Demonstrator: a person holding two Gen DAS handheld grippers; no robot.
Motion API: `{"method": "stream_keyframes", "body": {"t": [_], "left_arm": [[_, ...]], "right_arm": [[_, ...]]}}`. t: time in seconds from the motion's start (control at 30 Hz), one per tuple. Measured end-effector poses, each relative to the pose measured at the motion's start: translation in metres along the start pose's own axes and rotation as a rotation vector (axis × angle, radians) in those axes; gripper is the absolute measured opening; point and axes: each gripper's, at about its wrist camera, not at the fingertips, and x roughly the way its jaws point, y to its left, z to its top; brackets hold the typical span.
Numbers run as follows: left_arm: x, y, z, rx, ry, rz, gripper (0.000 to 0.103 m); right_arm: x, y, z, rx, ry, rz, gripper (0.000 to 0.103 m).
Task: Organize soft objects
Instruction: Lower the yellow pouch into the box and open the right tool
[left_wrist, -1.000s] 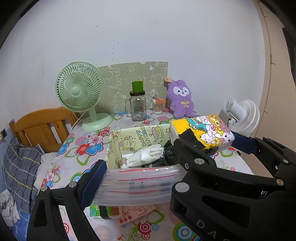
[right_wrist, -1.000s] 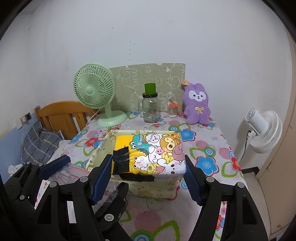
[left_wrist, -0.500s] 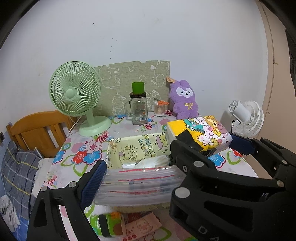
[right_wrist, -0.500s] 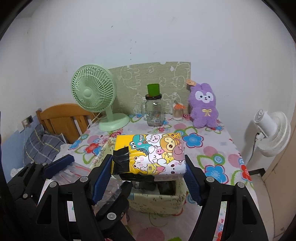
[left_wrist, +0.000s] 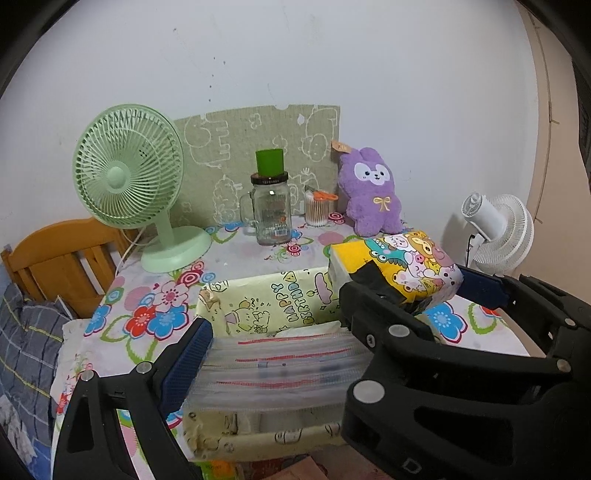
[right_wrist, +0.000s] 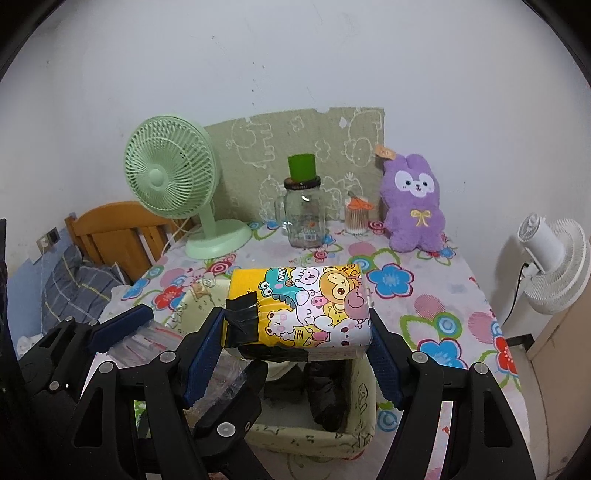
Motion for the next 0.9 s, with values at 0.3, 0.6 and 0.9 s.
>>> {"method": "stream_keyframes", "body": {"t": [0.3, 0.6, 0.9], "left_arm": [[0.028, 0.008, -0.001, -0.024, 0.030, -0.035, 0.103], [0.037, 0.009, -0.001, -0.031, 0.050, -0.041, 0.103], [0.032, 0.008, -0.001, -0.026, 0.047, -0.014, 0.103]], "right_arm": [[0.027, -0.005, -0.001, -0.004, 0.040, -0.004, 0.075], [0.039, -0.007, -0.002, -0.006, 0.057, 0.012, 0.075], [0.038, -0.008, -0.004, 0.018, 0.053, 0.042, 0.077]]}}
